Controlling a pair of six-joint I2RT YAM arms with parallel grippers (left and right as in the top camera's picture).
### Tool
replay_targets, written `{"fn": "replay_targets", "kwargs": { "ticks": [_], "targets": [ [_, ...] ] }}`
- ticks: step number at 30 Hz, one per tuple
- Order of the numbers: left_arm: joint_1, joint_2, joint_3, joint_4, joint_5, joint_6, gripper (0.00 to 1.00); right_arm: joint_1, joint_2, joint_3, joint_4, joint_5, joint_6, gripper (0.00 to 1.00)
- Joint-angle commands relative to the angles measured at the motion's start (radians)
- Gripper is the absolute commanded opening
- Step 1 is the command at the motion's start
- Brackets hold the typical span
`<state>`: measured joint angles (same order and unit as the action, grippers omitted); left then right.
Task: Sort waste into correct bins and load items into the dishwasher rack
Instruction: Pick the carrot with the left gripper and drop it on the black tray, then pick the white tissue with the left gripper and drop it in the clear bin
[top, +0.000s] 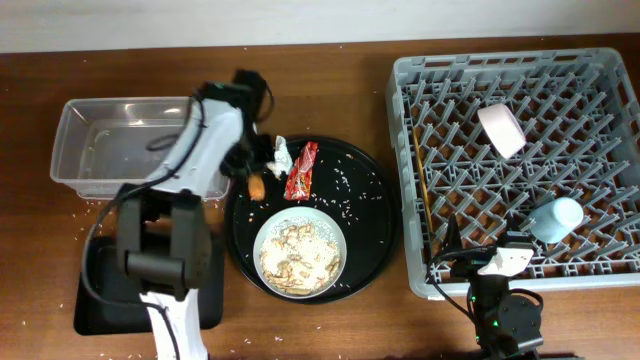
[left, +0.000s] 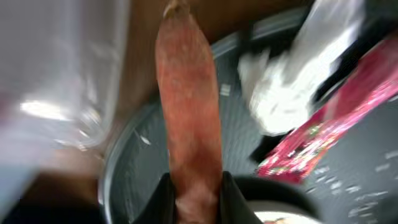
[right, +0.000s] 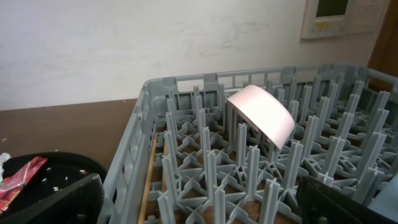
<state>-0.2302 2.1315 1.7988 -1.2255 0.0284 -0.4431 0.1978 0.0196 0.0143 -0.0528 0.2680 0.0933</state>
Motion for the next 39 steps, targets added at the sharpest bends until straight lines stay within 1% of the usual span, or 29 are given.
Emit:
{"fn": "replay_targets", "kwargs": {
  "ticks": [1,2,4,5,6,8,10,11,12,14,16,17,18,19,21,22,23,24,25,26,27,29,30,31,33,36,37,38,39],
  "targets": [
    [0.011,-0.015,0.177,-0.135,0.001,0.003,0.06,-0.002,-0.007,-0.009,-0.002,-0.002,-0.004,0.98],
    [0.011,-0.017,0.197,-0.185,0.000,0.002,0.01,-0.002,-0.007,-0.009,-0.002,-0.002,-0.004,0.98],
    [0.018,-0.042,0.201,-0.323,-0.028,-0.019,0.00,-0.002,-0.007,-0.009,-0.002,-0.002,-0.004,0.98],
    [0.038,-0.089,0.201,-0.423,-0.132,-0.088,0.01,-0.002,-0.007,-0.009,-0.002,-0.002,-0.004,0.98],
    [0.062,-0.153,0.201,-0.463,-0.142,-0.095,0.01,-0.002,-0.007,-0.009,-0.002,-0.002,-0.004,0.98],
    [0.103,-0.282,0.170,-0.463,-0.141,-0.096,0.01,-0.002,-0.007,-0.009,-0.002,-0.002,-0.004,0.99],
    [0.181,-0.455,0.018,-0.449,-0.142,-0.145,0.01,-0.002,-0.007,-0.009,-0.002,-0.002,-0.004,0.98],
    [0.230,-0.537,-0.101,-0.415,-0.137,-0.170,0.00,-0.002,-0.007,-0.009,-0.002,-0.002,-0.004,0.98],
    [0.328,-0.672,-0.337,-0.319,-0.077,-0.175,0.01,-0.002,-0.007,-0.009,-0.002,-0.002,-0.004,0.98],
    [0.518,-0.829,-0.676,-0.126,0.045,-0.188,0.00,-0.002,-0.007,-0.009,-0.002,-0.002,-0.004,0.98],
    [0.665,-0.857,-0.912,0.051,0.108,-0.197,0.01,-0.002,-0.007,-0.009,-0.002,-0.002,-0.004,0.98],
    [0.697,-0.855,-0.985,0.117,0.118,-0.197,0.00,-0.002,-0.007,-0.009,-0.002,-0.002,-0.004,0.98],
    [0.712,-0.855,-1.020,0.165,0.130,-0.197,0.10,-0.002,-0.007,-0.009,-0.002,-0.002,-0.004,0.98],
    [0.711,-0.856,-0.997,0.176,0.168,-0.192,0.33,-0.002,-0.007,-0.009,-0.002,-0.002,-0.004,0.98],
    [0.711,-0.856,-0.882,0.156,0.298,-0.118,0.80,-0.002,-0.007,-0.009,-0.002,-0.002,-0.004,0.98],
    [0.686,-0.856,-0.789,0.146,0.325,-0.073,0.86,-0.002,-0.007,-0.009,-0.002,-0.002,-0.004,0.98],
    [0.600,-0.855,-0.694,0.148,0.287,-0.055,0.85,-0.002,-0.007,-0.009,-0.002,-0.002,-0.004,0.98],
    [0.482,-0.855,-0.631,0.191,0.236,-0.013,0.82,-0.002,-0.007,-0.009,-0.002,-0.002,-0.004,0.98],
    [0.226,-0.834,-0.602,0.370,0.148,0.163,0.70,-0.002,-0.007,-0.009,-0.002,-0.002,-0.004,0.98],
    [0.066,-0.774,-0.602,0.448,0.009,0.238,0.70,-0.002,-0.007,-0.009,-0.002,-0.002,-0.004,0.99],
    [-0.031,-0.697,-0.600,0.502,-0.034,0.285,0.69,-0.002,-0.007,-0.009,-0.002,-0.002,-0.004,0.98],
    [-0.119,-0.505,-0.541,0.559,-0.032,0.307,0.64,-0.002,-0.007,-0.009,-0.002,-0.002,-0.004,0.98],
    [-0.143,-0.306,-0.401,0.553,-0.036,0.319,0.64,-0.002,-0.007,-0.009,-0.002,-0.002,-0.004,0.98],
    [-0.140,-0.217,-0.335,0.552,-0.043,0.317,0.64,-0.002,-0.007,-0.009,-0.002,-0.002,-0.004,0.98],
    [-0.140,-0.095,-0.272,0.591,-0.109,0.318,0.64,-0.002,-0.007,-0.009,-0.002,-0.002,-0.004,0.98],
    [-0.135,-0.017,-0.272,0.591,-0.160,0.317,0.63,-0.002,-0.007,-0.009,-0.002,-0.002,-0.004,0.98],
    [-0.134,-0.011,-0.270,0.585,-0.160,0.299,0.29,-0.002,-0.007,-0.009,-0.002,-0.002,-0.004,0.98],
    [-0.134,-0.015,-0.251,0.562,-0.160,0.298,0.13,-0.002,-0.007,-0.009,-0.002,-0.002,-0.004,0.98],
    [-0.134,-0.023,-0.162,0.459,-0.157,0.257,0.00,-0.002,-0.007,-0.009,-0.002,-0.002,-0.004,0.98]
  ]
}}
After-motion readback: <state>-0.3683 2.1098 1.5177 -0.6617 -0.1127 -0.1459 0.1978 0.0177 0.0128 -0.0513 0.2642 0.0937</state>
